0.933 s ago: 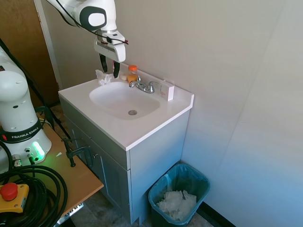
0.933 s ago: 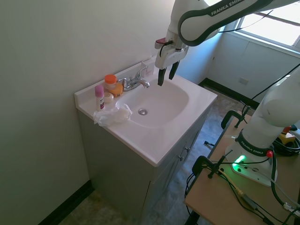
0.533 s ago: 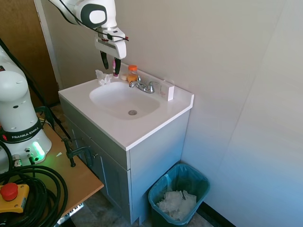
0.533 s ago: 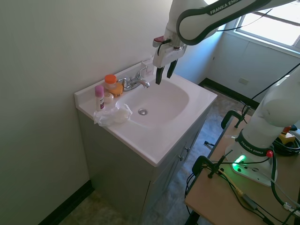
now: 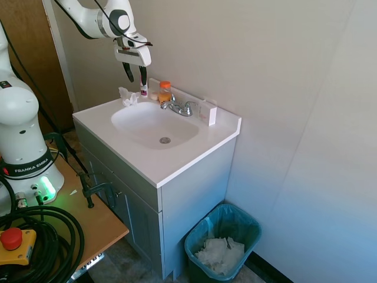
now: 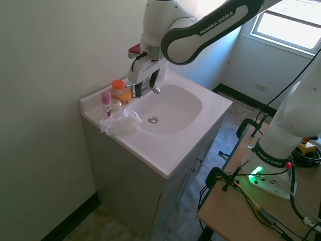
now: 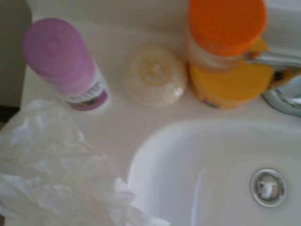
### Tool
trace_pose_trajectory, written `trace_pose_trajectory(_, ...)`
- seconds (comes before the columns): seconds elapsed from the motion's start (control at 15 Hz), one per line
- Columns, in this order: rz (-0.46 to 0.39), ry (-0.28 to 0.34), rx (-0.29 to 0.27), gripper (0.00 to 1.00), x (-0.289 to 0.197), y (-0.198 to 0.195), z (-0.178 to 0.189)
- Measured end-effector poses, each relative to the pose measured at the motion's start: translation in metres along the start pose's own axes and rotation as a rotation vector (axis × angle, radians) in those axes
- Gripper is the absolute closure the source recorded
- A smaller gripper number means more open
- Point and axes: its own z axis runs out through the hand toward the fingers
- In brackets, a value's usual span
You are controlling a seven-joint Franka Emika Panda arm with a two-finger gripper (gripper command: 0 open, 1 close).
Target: Throw the tissue in the trash bin
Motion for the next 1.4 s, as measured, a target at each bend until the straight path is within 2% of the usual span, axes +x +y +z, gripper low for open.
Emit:
trace_pose_trajectory(0.33,-0.070,-0.046,-0.009,0.00,-0.040,-0.045,0.028)
trace_pose_trajectory(0.93,-0.088,-0.104,-0.053,0.00,-0.053,-0.070,0.086)
trace_pose_trajectory(1.0,-0.087,-0.106,-0.058,1.00,-0.053,-0.073,0.092)
trace_pose_trajectory(1.4,-0.059,-0.112,-0.089,1.00,-0.039,-0.071,0.113)
